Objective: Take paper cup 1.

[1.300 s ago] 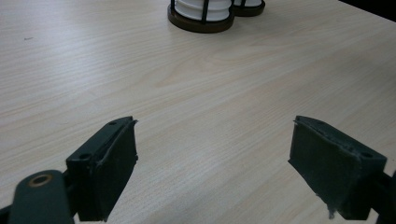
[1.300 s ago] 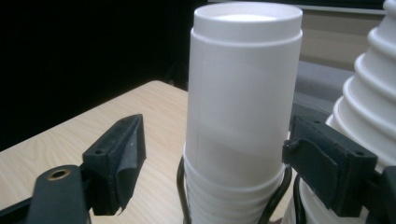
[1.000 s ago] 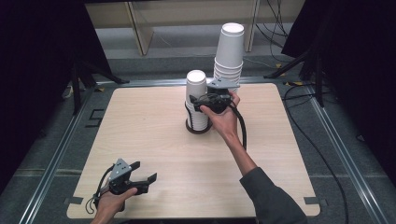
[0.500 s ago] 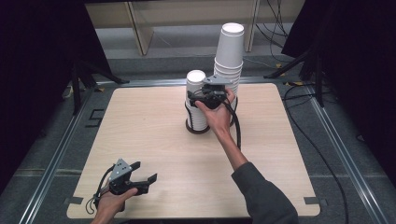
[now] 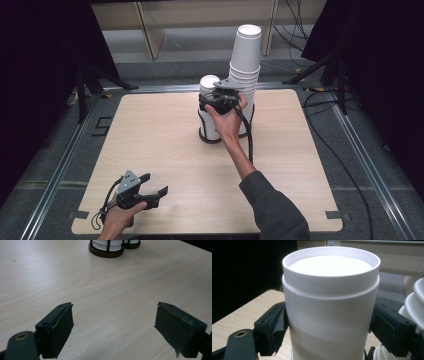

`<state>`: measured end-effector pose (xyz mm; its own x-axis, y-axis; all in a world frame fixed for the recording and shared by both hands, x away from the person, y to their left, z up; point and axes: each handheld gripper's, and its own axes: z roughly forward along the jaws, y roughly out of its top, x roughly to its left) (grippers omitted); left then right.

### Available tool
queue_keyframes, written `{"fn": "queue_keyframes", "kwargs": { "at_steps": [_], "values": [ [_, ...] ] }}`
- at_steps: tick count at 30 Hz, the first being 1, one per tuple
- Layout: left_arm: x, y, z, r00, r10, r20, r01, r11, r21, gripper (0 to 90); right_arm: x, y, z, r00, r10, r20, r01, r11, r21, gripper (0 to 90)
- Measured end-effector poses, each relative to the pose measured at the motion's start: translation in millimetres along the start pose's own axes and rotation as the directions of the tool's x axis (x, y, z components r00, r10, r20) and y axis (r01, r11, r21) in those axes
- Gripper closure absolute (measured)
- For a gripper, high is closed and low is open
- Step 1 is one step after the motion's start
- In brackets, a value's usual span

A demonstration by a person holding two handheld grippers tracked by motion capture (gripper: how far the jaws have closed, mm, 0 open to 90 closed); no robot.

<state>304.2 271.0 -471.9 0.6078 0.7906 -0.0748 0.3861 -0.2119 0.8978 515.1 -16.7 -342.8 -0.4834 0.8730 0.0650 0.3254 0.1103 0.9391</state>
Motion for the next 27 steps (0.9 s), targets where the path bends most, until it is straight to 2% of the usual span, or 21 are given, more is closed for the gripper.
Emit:
{"fn": "queue_keyframes", "kwargs": {
  "at_steps": [2,4,8,9,10,12,20,21,27],
  "values": [
    [0.0,0.0,-0.1,1.0000,0.000,0.000,0.000,1.0000,0.001,14.5,1.5,0.2,2.7,0.9998,0.016,0.008,-0.016,1.000,0.004,17.6],
    [0.1,0.0,0.0,1.0000,-0.003,-0.001,0.003,1.0000,-0.001,14.5,1.6,0.1,3.4,0.9998,0.005,0.021,-0.005,1.000,0.008,17.5],
    [-0.2,0.1,-0.8,1.0000,-0.004,-0.006,0.004,1.0000,0.005,14.5,4.0,-0.5,7.6,0.9989,0.036,0.029,-0.036,0.999,0.004,17.1],
    [-1.1,0.0,-1.2,0.9998,-0.015,-0.011,0.015,0.9999,0.007,14.5,3.7,0.0,8.1,0.9990,0.022,0.038,-0.022,1.000,0.008,17.2],
    [-1.3,0.0,-1.1,0.9998,-0.019,-0.011,0.019,0.9998,0.004,14.5,4.8,0.8,9.2,0.9983,0.042,0.040,-0.042,0.999,0.005,17.6],
    [-1.1,0.1,-1.4,0.9998,-0.016,-0.012,0.016,0.9998,0.007,14.5,5.5,1.5,9.0,0.9979,0.044,0.047,-0.045,0.999,0.012,18.3],
    [-1.0,0.1,-1.4,0.9998,-0.017,-0.012,0.017,0.9998,0.006,14.5,4.8,3.9,7.2,0.9982,0.037,0.046,-0.037,0.999,0.010,19.9],
    [-0.9,0.1,-1.3,0.9998,-0.017,-0.012,0.017,0.9998,0.006,14.5,5.1,6.0,5.9,0.9982,0.044,0.041,-0.044,0.999,-0.011,20.4],
    [-1.0,0.1,-1.4,0.9998,-0.017,-0.012,0.017,0.9998,0.007,14.5,5.9,17.8,-2.1,0.9990,0.034,0.031,-0.033,0.999,-0.033,20.6]
  ]
}}
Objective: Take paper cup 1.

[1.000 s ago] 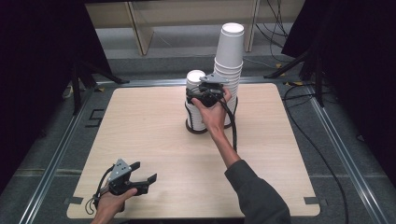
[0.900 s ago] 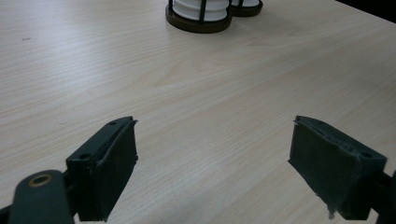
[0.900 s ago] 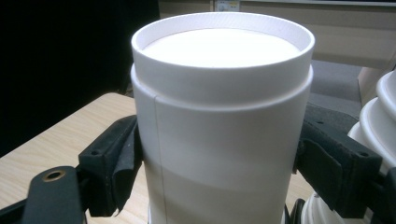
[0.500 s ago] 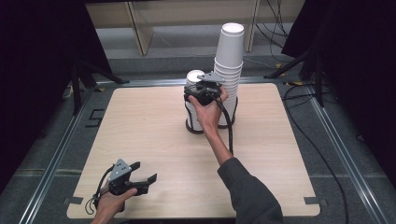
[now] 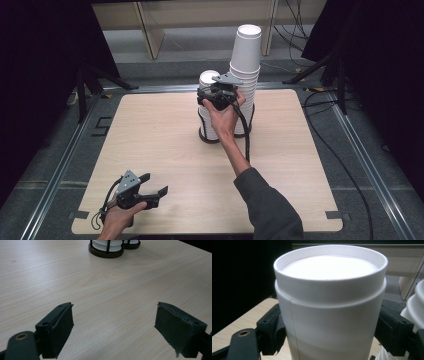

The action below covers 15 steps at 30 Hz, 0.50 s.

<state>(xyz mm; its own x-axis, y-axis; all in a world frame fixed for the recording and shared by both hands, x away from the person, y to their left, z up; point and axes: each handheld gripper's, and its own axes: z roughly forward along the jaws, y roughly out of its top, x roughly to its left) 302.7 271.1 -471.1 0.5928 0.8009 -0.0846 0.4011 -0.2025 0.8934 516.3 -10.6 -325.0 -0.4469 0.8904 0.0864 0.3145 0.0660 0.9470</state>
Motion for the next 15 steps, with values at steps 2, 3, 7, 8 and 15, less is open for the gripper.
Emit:
{"fn": "queue_keyframes", "kwargs": {
  "at_steps": [2,3,7,8,15],
  "values": [
    [-0.3,0.0,0.0,1.0000,-0.006,0.001,0.006,1.0000,-0.004,14.5,1.4,6.5,-4.9,1.0000,0.005,-0.001,-0.005,1.000,-0.013,20.7],
    [-0.3,0.0,-0.1,1.0000,-0.007,0.001,0.007,1.0000,-0.004,14.5,1.2,7.7,-5.6,1.0000,-0.005,-0.008,0.005,1.000,-0.019,20.7],
    [-0.1,0.1,0.0,1.0000,0.001,0.001,-0.001,1.0000,-0.001,14.5,0.4,14.4,-11.0,1.0000,-0.005,-0.005,0.004,1.000,-0.031,20.8],
    [-0.1,0.1,0.0,1.0000,0.001,0.001,-0.001,1.0000,-0.001,14.5,-0.2,16.8,-12.3,0.9999,-0.005,-0.010,0.004,0.999,-0.040,20.8],
    [-0.2,0.1,0.1,1.0000,0.001,0.002,-0.001,1.0000,-0.001,14.5,0.9,39.8,-29.2,0.9997,-0.006,-0.023,0.004,0.996,-0.092,20.8]
  ]
}}
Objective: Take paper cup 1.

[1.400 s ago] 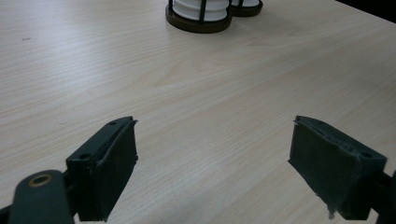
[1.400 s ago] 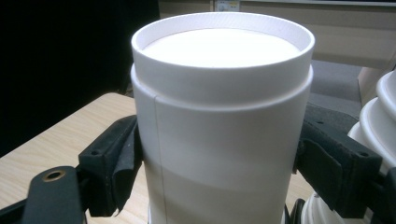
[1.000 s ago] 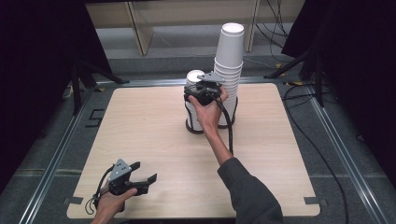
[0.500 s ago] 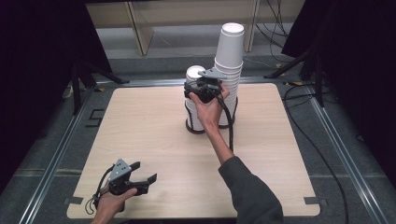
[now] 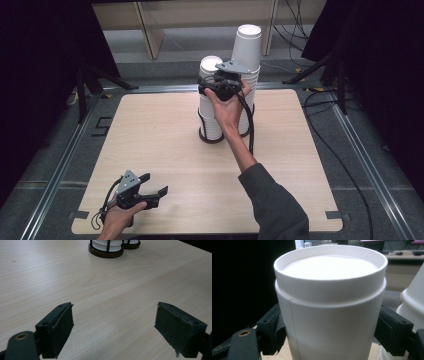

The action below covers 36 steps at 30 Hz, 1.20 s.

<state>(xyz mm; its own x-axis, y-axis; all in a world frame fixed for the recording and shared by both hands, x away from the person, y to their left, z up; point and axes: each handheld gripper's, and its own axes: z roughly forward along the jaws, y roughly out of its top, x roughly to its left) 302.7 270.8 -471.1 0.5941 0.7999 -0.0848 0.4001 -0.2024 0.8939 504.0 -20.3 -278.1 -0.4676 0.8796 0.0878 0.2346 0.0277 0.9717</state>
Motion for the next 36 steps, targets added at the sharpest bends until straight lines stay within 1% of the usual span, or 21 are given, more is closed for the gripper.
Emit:
{"fn": "queue_keyframes", "kwargs": {
  "at_steps": [3,6,7,8,10,13,16,17,18,19,20,21,24,25,27,28,29,31,33,34,36],
  "values": [
    [0.2,0.0,-0.1,1.0000,-0.001,-0.001,0.001,1.0000,-0.001,14.5,-0.5,11.3,-7.6,0.9999,-0.012,-0.002,0.012,0.999,-0.033,20.8],
    [0.2,0.0,0.0,1.0000,0.000,0.000,0.000,1.0000,-0.001,14.5,1.1,17.6,-13.4,0.9999,0.001,-0.014,-0.001,0.999,-0.046,20.8],
    [0.2,0.1,0.1,1.0000,0.001,0.000,-0.001,1.0000,-0.001,14.5,0.6,20.4,-15.7,0.9996,-0.018,-0.020,0.017,0.998,-0.060,20.8],
    [0.1,0.0,0.3,1.0000,0.000,0.000,0.000,1.0000,-0.001,14.5,2.0,23.1,-18.7,0.9995,-0.009,-0.029,0.007,0.998,-0.064,20.8],
    [1.1,0.1,0.9,0.9999,0.014,0.008,-0.014,0.9999,-0.004,14.5,3.5,28.5,-26.6,0.9986,-0.027,-0.044,0.024,0.997,-0.073,20.8],
    [0.0,-0.1,0.3,1.0000,0.001,0.000,-0.001,1.0000,0.002,14.5,5.8,28.7,-32.6,0.9970,-0.024,-0.074,0.019,0.998,-0.064,20.8],
    [0.9,0.0,1.1,0.9999,0.009,0.006,-0.009,0.9999,-0.007,14.5,6.9,25.9,-35.9,0.9948,-0.019,-0.100,0.013,0.998,-0.055,20.8],
    [1.0,0.1,1.2,0.9999,0.010,0.005,-0.010,0.9999,-0.008,14.5,7.2,24.0,-37.9,0.9932,-0.014,-0.116,0.008,0.999,-0.052,20.8],
    [-0.8,-1.0,1.9,0.9996,-0.027,0.006,0.027,0.9995,-0.017,14.5,7.2,21.9,-40.0,0.9921,-0.021,-0.124,0.014,0.998,-0.054,20.8],
    [0.3,-0.6,2.7,0.9998,-0.015,0.010,0.015,0.9996,-0.024,14.5,7.8,19.6,-42.3,0.9908,-0.029,-0.132,0.022,0.998,-0.053,20.8],
    [-0.7,0.1,0.9,0.9997,-0.023,-0.008,0.023,0.9997,-0.010,14.5,9.2,16.8,-44.0,0.9883,-0.028,-0.150,0.021,0.998,-0.052,20.8],
    [0.9,0.8,2.2,0.9996,-0.021,0.016,0.022,0.9985,-0.050,14.4,11.3,11.0,-50.6,0.9825,-0.025,-0.185,0.018,0.999,-0.037,20.7],
    [2.3,2.8,0.8,0.9999,-0.011,0.013,0.011,0.9981,-0.061,14.4,13.6,3.6,-57.0,0.9762,-0.040,-0.213,0.033,0.999,-0.036,20.8],
    [0.6,3.2,-0.7,0.9994,-0.034,-0.004,0.034,0.9981,-0.051,14.4,15.1,-0.7,-60.0,0.9720,-0.045,-0.231,0.039,0.999,-0.030,20.7],
    [0.2,4.1,0.3,0.9991,-0.043,-0.003,0.043,0.9971,-0.064,14.4,18.4,-11.2,-66.3,0.9650,-0.040,-0.259,0.040,0.999,-0.006,20.7],
    [1.1,5.6,3.9,0.9994,-0.024,0.024,0.027,0.9937,-0.108,14.5,20.0,-22.9,-70.1,0.9599,-0.043,-0.277,0.046,0.999,0.005,20.7],
    [1.1,5.6,3.9,0.9994,-0.024,0.024,0.027,0.9937,-0.108,14.4,18.6,-28.6,-70.3,0.9562,-0.067,-0.285,0.068,0.998,-0.007,20.7],
    [0.4,7.4,4.5,0.9994,-0.024,0.025,0.027,0.9927,-0.118,14.4,18.6,-34.5,-70.7,0.9530,-0.063,-0.296,0.064,0.998,-0.007,20.7],
    [-0.6,8.5,6.0,0.9991,-0.027,0.032,0.031,0.9903,-0.135,14.4,18.3,-51.4,-71.3,0.9477,-0.039,-0.317,0.052,0.998,0.032,20.7],
    [-0.1,9.4,6.8,0.9992,-0.018,0.035,0.023,0.9896,-0.142,14.4,18.3,-51.4,-71.3,0.9477,-0.039,-0.317,0.052,0.998,0.032,20.7],
    [-0.2,10.8,8.6,0.9991,-0.024,0.034,0.029,0.9877,-0.154,14.4,16.7,-66.2,-69.8,0.9447,-0.026,-0.327,0.046,0.998,0.052,20.7]
  ]
}}
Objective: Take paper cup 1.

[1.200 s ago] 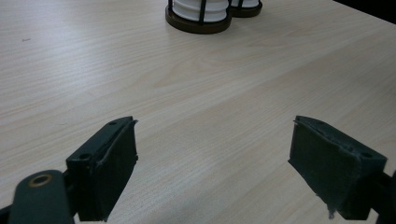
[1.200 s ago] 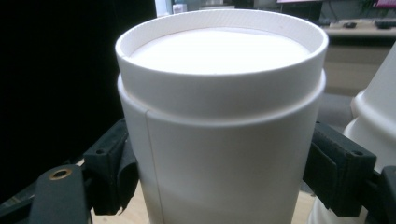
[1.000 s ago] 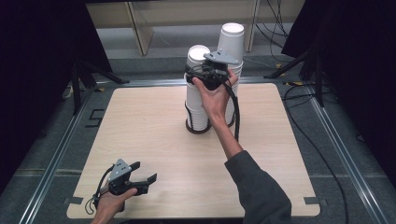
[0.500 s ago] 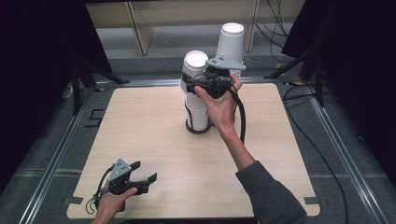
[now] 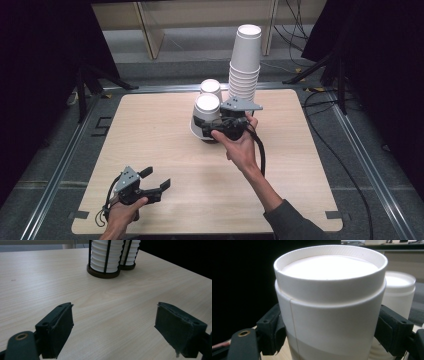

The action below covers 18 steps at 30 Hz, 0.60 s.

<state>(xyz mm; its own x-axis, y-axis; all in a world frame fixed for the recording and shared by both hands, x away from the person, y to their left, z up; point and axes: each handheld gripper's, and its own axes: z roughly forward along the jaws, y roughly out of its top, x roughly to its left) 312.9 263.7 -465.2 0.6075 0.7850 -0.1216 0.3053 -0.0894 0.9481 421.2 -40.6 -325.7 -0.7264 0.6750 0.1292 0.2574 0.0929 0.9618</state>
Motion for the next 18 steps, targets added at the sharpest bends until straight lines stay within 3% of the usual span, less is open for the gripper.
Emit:
{"fn": "queue_keyframes", "kwargs": {
  "at_steps": [1,2,4,5,7,11,15,16,18],
  "values": [
    [-2.1,0.9,-1.9,0.9993,-0.025,-0.027,0.026,0.9991,0.033,14.4,-0.5,-4.2,1.5,0.9999,0.002,-0.013,-0.002,1.000,-0.002,20.7],
    [1.5,2.4,4.5,1.0000,0.005,0.002,-0.005,1.0000,-0.004,14.4,-1.6,-7.6,1.7,0.9999,-0.016,-0.004,0.016,1.000,0.007,20.7],
    [-0.1,3.3,3.5,0.9997,-0.017,-0.018,0.017,0.9996,0.024,14.4,-0.8,-11.6,3.4,0.9998,0.003,-0.022,-0.002,1.000,0.012,20.6],
    [2.9,3.9,8.3,0.9999,0.010,0.008,-0.010,0.9999,-0.010,14.4,-0.4,-15.0,4.7,0.9997,0.002,-0.022,-0.001,1.000,0.020,20.6],
    [3.1,5.1,10.0,0.9999,0.006,-0.010,-0.006,0.9999,0.014,14.4,0.4,-23.9,7.9,0.9991,0.009,-0.042,-0.008,0.999,0.034,20.6],
    [1.5,4.5,11.8,0.9999,-0.004,-0.013,0.005,0.9999,0.017,14.4,3.2,-35.2,10.9,0.9982,0.006,-0.060,-0.003,0.998,0.056,20.6],
    [0.0,4.6,11.4,0.9999,0.010,-0.009,-0.009,0.9998,0.018,14.4,5.2,-45.2,12.0,0.9971,-0.006,-0.075,0.012,0.997,0.076,20.5],
    [1.7,3.9,13.9,0.9994,0.033,0.014,-0.032,0.9994,-0.014,14.4,5.3,-47.7,12.7,0.9967,-0.016,-0.079,0.022,0.997,0.073,20.5],
    [0.9,3.8,13.0,0.9993,0.037,0.010,-0.037,0.9993,-0.003,14.4,8.5,-52.4,13.2,0.9960,0.008,-0.089,0.000,0.996,0.093,20.5]
  ]
}}
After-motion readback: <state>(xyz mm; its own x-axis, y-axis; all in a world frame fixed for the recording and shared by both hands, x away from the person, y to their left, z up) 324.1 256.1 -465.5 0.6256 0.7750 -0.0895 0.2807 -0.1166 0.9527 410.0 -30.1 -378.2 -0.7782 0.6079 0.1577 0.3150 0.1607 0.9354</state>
